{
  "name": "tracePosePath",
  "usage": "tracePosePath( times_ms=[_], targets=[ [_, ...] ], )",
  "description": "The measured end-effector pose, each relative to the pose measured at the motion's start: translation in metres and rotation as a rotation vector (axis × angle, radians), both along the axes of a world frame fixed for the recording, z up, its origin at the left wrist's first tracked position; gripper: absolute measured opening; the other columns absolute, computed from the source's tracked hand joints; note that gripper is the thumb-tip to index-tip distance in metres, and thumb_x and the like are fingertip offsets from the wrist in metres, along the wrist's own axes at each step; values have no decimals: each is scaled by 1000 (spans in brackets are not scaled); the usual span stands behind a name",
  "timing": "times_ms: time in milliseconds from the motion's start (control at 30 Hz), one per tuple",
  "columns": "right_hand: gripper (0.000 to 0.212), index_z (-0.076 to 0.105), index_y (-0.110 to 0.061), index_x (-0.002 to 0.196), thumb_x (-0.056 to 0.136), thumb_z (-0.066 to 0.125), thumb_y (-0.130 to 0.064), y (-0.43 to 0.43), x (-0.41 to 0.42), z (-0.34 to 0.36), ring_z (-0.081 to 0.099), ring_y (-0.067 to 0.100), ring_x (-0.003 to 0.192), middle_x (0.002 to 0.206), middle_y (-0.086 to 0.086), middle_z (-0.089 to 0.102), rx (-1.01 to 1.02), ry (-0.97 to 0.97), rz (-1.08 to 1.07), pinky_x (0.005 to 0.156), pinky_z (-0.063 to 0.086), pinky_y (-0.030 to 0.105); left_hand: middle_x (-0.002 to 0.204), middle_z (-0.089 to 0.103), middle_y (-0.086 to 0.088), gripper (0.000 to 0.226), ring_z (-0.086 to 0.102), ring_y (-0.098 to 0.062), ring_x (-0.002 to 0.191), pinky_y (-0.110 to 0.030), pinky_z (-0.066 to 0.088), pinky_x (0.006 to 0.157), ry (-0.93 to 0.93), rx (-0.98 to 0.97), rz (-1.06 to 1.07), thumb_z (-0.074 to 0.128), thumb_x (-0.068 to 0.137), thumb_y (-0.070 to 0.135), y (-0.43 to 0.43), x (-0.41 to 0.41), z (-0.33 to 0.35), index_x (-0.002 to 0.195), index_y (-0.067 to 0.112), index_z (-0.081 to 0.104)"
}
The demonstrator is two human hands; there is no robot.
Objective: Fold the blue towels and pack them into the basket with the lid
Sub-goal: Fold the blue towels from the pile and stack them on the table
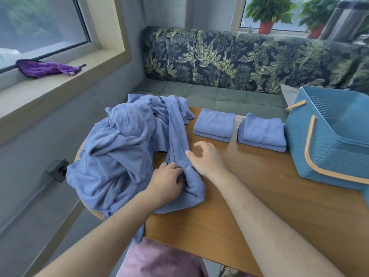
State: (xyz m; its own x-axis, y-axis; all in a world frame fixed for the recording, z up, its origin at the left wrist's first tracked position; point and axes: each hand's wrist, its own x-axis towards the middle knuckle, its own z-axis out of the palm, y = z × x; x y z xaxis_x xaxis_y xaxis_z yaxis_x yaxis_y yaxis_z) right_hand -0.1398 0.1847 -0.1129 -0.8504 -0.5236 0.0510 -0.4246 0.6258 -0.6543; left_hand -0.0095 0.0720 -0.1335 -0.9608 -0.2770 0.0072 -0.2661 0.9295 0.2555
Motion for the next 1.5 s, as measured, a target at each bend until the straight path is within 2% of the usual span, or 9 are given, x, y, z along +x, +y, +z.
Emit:
tracePosePath(
  times_ms=[200, 300, 433, 600, 767, 900, 1067, 1333, 1500],
  targets=[
    [58, 61, -25, 129, 84, 68, -61, -16, 1, -19, 55, 24, 114, 124, 1, 54, 192, -4, 99, 96, 47, 38, 67, 56, -4, 29, 46, -16, 62, -46, 49, 66, 89, 364, 86, 52, 93, 26, 18, 25, 19, 68, 11, 55],
    [19, 67, -19, 95, 93, 66, -38, -7, 15, -32, 57, 24, 93, 103, -2, 50, 94, 26, 84, 75, 44, 33, 93, 60, -2, 16, 56, -17, 87, -38, 50, 82, 263, 294, 212, 53, 91, 15, -1, 10, 15, 92, 13, 69],
    [16, 58, -18, 82, 96, 57, -27, 13, 32, -36, 56, 23, 79, 93, -2, 51, 65, 27, 76, 68, 46, 36, 115, 53, -11, 20, 50, -34, 111, -44, 44, 97, 174, 220, 303, 59, 94, 23, -18, -17, -1, 109, 9, 61],
    [12, 64, -20, 86, 95, 59, -27, 37, 38, -35, 57, 18, 80, 92, -5, 54, 36, -24, 97, 72, 51, 37, 77, 50, -1, 30, 50, -15, 72, -31, 41, 69, 204, 312, 229, 65, 93, 21, -3, -19, -9, 70, 18, 46],
    [15, 66, -24, 96, 99, 57, -35, 38, 42, -31, 58, 14, 82, 95, -7, 56, -192, -27, 68, 76, 51, 36, 81, 52, 1, 13, 48, -10, 74, -21, 31, 66, 185, 372, 93, 67, 92, 18, 29, 17, -14, 81, 17, 60],
    [34, 65, -22, 93, 88, 67, -56, 24, 45, -25, 57, 13, 82, 94, -7, 53, -1, -50, 95, 70, 47, 32, 91, 64, 4, 29, 53, -8, 89, -13, 40, 80, 191, 423, 67, 48, 93, 0, 28, 33, -15, 98, 14, 73],
    [15, 59, -20, 95, 100, 53, -32, 19, 49, -20, 54, 21, 83, 101, -2, 59, 212, 104, 72, 64, 36, 32, 91, 54, 14, 12, 55, -2, 82, -5, 39, 72, 235, 447, 180, 61, 95, 16, 18, 26, -13, 100, 19, 72],
    [21, 66, -12, 95, 99, 58, -30, 53, 34, -10, 69, 27, 96, 96, 7, 74, -510, -684, -234, 89, 56, 41, 59, 56, 21, 30, 51, 4, 58, -12, 35, 56, 177, 766, 207, 57, 99, 43, 42, -7, 5, 73, 29, 63],
    [33, 64, -10, 100, 94, 67, -42, 77, 36, 9, 70, 20, 83, 90, 5, 76, -637, -622, -264, 73, 56, 37, 80, 62, -8, 30, 54, -17, 63, -27, 45, 59, 163, 1350, 289, 69, 93, 41, 66, -21, 23, 97, 11, 70]
  ],
)
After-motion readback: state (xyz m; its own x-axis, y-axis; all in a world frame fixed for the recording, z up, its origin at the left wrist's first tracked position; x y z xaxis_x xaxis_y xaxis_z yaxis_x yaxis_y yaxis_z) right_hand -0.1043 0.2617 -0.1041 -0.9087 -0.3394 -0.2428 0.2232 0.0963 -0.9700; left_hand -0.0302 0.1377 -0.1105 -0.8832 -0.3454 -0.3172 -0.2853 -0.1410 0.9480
